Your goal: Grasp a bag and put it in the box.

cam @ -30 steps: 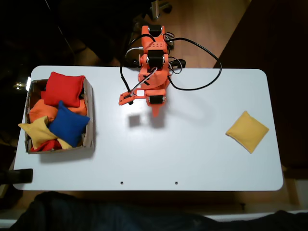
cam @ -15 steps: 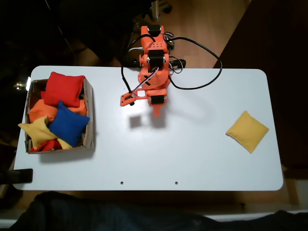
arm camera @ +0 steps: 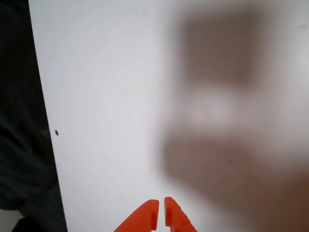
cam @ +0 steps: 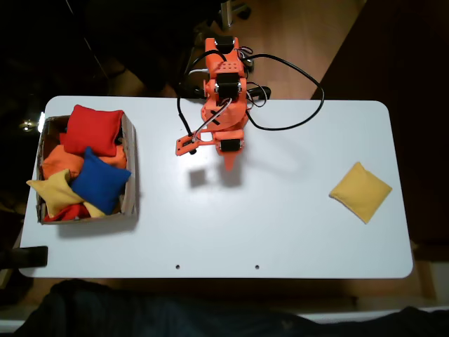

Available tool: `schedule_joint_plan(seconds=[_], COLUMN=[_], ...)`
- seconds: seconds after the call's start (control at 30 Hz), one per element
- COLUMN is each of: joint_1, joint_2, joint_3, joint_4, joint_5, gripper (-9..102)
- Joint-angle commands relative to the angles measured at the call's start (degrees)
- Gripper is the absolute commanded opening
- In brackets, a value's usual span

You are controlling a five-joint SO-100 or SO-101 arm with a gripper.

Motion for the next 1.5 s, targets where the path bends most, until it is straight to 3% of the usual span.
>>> schedule_joint_plan(seconds=[0.0,0.7,1.47], joint_1=[0.0,-4.5,-8.3], joint_2=[0.4,-1.6,-26.1], joint_3=[-0.3,-9.1,-35.2], joint_4=[-1.9,-2.5,-0.3], joint_5=[0.9,4.1,7.4], gripper=[0,0,0])
